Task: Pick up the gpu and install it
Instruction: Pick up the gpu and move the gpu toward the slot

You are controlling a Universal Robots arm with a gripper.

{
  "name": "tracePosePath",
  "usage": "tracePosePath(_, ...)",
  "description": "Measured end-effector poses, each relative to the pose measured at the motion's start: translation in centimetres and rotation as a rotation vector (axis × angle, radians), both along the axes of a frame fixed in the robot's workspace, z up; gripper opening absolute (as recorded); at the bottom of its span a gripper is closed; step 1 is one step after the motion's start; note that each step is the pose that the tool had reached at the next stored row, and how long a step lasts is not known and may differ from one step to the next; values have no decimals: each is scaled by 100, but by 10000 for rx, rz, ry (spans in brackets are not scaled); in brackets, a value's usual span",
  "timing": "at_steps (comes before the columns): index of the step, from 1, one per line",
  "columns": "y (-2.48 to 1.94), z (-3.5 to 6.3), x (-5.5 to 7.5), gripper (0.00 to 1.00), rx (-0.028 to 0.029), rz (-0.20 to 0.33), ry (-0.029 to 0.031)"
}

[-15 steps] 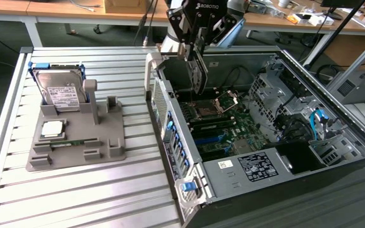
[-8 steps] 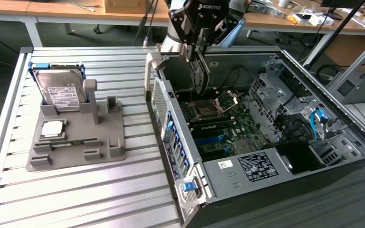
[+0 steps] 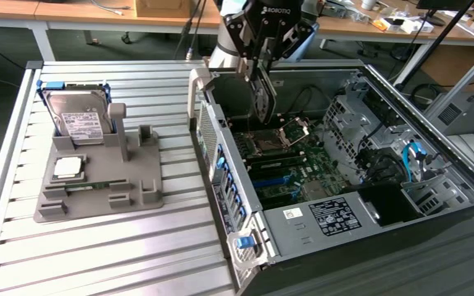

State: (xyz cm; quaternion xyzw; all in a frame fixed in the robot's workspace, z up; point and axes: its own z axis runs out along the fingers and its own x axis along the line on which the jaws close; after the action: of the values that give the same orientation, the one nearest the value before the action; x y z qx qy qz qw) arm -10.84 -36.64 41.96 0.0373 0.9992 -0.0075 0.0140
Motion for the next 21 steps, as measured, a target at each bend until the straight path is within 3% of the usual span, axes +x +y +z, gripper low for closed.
tracePosePath(21,-6,-33,184,27,-145,0,1)
